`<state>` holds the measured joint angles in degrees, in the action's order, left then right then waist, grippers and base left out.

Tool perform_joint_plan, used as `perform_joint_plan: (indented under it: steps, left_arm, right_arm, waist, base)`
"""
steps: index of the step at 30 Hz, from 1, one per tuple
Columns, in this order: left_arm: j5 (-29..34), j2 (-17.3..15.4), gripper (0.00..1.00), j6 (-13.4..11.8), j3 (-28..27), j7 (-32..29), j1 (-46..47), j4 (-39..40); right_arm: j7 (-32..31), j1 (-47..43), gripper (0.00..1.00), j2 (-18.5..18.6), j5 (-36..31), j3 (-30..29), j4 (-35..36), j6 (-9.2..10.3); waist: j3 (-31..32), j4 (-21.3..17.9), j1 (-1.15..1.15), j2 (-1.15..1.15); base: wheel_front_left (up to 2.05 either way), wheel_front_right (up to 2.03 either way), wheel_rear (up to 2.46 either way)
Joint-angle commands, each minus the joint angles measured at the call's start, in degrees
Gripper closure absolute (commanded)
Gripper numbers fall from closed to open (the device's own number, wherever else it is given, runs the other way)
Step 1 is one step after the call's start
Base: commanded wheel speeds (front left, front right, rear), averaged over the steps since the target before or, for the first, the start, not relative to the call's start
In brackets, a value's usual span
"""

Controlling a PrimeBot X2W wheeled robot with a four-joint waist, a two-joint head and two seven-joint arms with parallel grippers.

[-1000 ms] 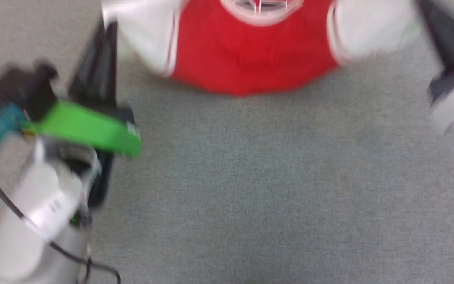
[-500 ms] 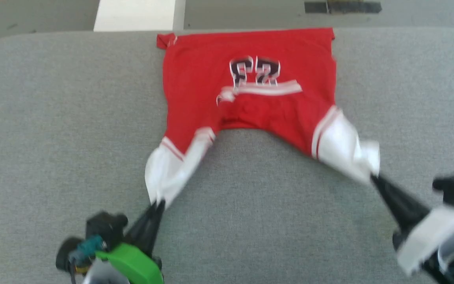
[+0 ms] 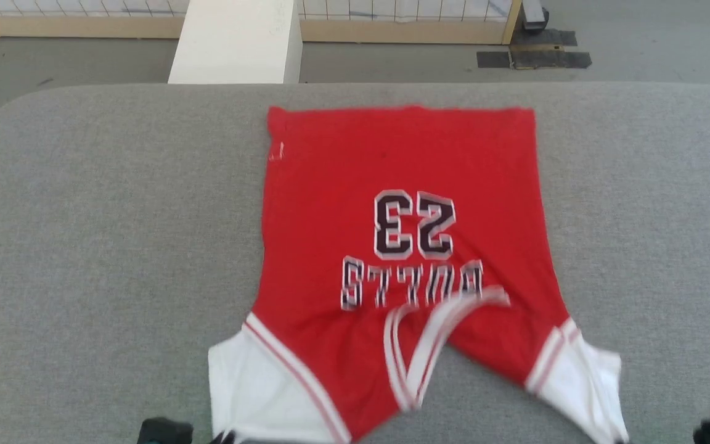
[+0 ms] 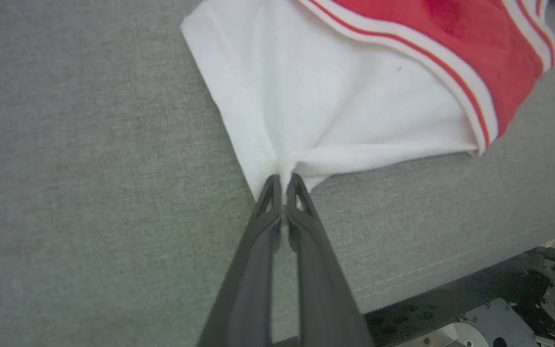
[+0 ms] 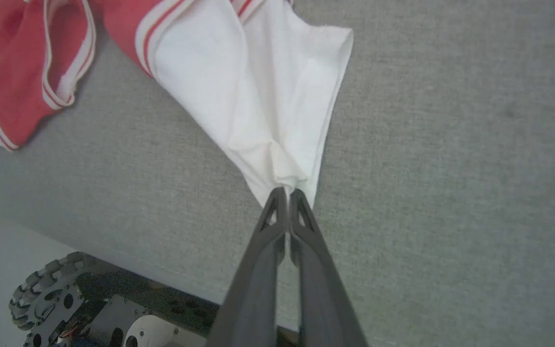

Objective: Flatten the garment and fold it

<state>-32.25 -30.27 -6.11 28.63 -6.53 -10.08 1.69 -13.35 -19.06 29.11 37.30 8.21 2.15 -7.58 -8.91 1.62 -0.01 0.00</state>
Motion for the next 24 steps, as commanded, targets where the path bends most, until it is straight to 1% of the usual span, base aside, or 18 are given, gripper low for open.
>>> perform_joint_plan:
  steps: [1,8,13,14,15,19,22,24]
  left_arm:
    - [-0.62,-0.82,1.00,-0.35,-0.10,-0.34,-1.55,-0.31]
    - [-2.97,-0.76,1.00,-1.98,-1.80,0.64,-4.95,1.11]
    - [-2.92,-1.40,1.00,-2.66,-2.65,1.24,-5.17,3.78]
    - [-2.85,-1.52,1.00,-2.78,-2.70,1.15,-5.11,4.38]
    - [-2.79,-1.67,1.00,-2.89,-2.72,0.94,-5.00,5.20]
    - [-2.01,-2.51,1.00,-3.43,-2.65,-0.05,-4.39,8.62]
    - [-1.21,-2.80,1.00,-4.16,-2.51,-0.86,-3.74,11.64]
    - [-0.52,-2.88,1.00,-4.60,-2.31,-1.42,-3.02,13.53]
  right_arm:
    - [-0.77,-1.64,1.00,0.24,0.07,-0.64,-0.48,0.09]
    - [-2.05,-5.08,1.00,-1.14,-0.32,-2.77,-0.73,0.09]
    - [-2.22,-4.37,1.00,-2.60,-0.87,-2.98,-0.10,0.09]
    - [-2.03,-3.94,0.61,-2.92,-1.15,-3.28,0.07,0.09]
    - [-2.16,-3.43,0.00,-3.28,-1.36,-3.48,0.25,0.09]
    - [-3.80,-1.11,0.00,-3.88,0.08,-4.46,3.33,0.09]
    - [-6.04,2.36,0.00,-3.14,2.46,-6.84,7.38,0.09]
    - [-8.04,6.04,0.00,-1.99,3.81,-8.69,10.33,0.09]
  waist:
    - [0.38,-0.22,0.01,0.00]
    - [1.48,-0.73,0.01,0.00]
    - [2.53,-0.68,0.01,0.00]
    - [2.70,-0.64,0.01,0.00]
    - [2.89,-0.55,0.01,0.00]
    - [2.79,0.16,0.01,0.00]
    - [1.32,0.82,0.01,0.00]
    - [-0.29,1.37,0.01,0.00]
  base:
    - [0.00,0.00,0.00]
    - [0.00,0.00,0.00]
    - [0.00,0.00,0.00]
    - [0.00,0.00,0.00]
    - [0.00,0.00,0.00]
    - [0.00,0.00,0.00]
    - [0.00,0.00,0.00]
    - [0.00,0.00,0.00]
